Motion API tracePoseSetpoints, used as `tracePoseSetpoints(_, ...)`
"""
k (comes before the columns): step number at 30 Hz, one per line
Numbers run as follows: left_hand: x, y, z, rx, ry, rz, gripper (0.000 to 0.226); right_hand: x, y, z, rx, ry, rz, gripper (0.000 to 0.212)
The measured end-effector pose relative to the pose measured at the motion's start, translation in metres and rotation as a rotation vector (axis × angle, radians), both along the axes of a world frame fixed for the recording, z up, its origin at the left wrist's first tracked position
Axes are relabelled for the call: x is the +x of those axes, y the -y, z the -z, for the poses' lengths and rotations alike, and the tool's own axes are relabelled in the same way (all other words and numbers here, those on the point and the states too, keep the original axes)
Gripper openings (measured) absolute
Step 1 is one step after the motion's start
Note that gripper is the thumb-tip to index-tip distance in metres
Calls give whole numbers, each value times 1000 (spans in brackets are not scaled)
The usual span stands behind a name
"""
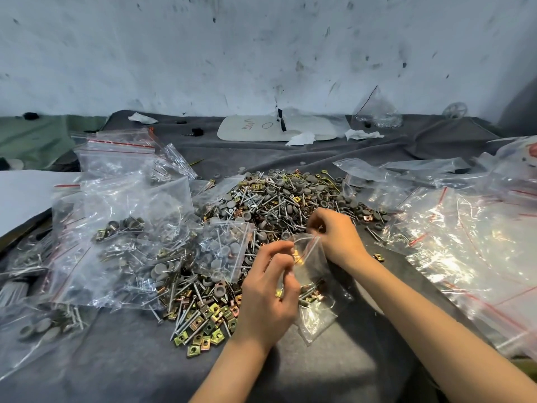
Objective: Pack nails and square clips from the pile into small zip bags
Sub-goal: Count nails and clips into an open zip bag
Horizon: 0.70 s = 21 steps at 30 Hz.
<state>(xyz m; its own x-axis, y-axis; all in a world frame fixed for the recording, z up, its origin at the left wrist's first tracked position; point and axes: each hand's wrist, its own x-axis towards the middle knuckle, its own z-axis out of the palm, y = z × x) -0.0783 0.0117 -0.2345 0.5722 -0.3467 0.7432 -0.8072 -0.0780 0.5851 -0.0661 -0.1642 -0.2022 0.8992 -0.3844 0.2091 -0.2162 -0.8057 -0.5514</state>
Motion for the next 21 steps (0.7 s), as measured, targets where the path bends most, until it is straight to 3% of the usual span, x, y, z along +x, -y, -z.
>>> tracePoseSetpoints(4,1,1,0,8,-2,-2,11,-21,-1,-48,218,195,-140,6)
tracePoseSetpoints(8,1,1,-2,1,8,14,10,-46,-8,-92,2,306,-386,8)
tracePoseSetpoints(11,1,1,-3,-9,18,33,9,-53,-14,-97,-262,167,-515,4)
tracePoseSetpoints(13,1,0,-3,-7,13,35,10,-54,-16,-89,-299,102,-557,6)
tracePoseSetpoints(15,0,-1,-2,-6,4,38,12,-52,-13,-80,-215,165,-522,9)
tracePoseSetpoints(18,-1,0,-3,-15,-35,40,13,-40,5,-67,51,312,-299,14)
tracePoseSetpoints(21,-1,1,-4,-63,-101,17,11,-25,22,-42,144,153,-93,14)
